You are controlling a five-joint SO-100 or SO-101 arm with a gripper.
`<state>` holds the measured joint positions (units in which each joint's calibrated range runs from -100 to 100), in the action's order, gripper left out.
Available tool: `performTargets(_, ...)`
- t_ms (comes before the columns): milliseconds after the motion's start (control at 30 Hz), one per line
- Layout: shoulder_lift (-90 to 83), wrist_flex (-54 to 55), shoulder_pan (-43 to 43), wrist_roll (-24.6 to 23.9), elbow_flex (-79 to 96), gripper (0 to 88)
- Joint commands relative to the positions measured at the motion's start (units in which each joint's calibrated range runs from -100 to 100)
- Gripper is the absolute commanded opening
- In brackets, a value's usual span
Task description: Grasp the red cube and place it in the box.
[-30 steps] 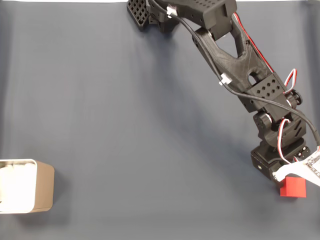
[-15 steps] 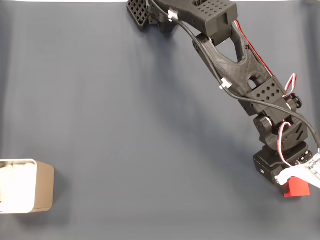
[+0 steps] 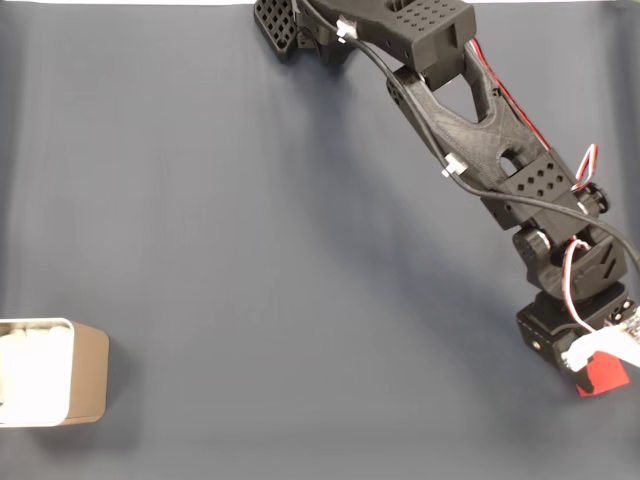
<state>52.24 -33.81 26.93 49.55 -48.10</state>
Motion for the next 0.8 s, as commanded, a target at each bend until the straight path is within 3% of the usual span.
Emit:
performTargets(0, -1.3, 1.2, 1.3, -0.4, -2.8, 32.7)
performTargets(433, -1.5, 0.5, 2.5, -0.2, -2.4, 32.1)
performTargets(767, -4.0, 0.4, 2.2, 1.0, 2.2, 21.0)
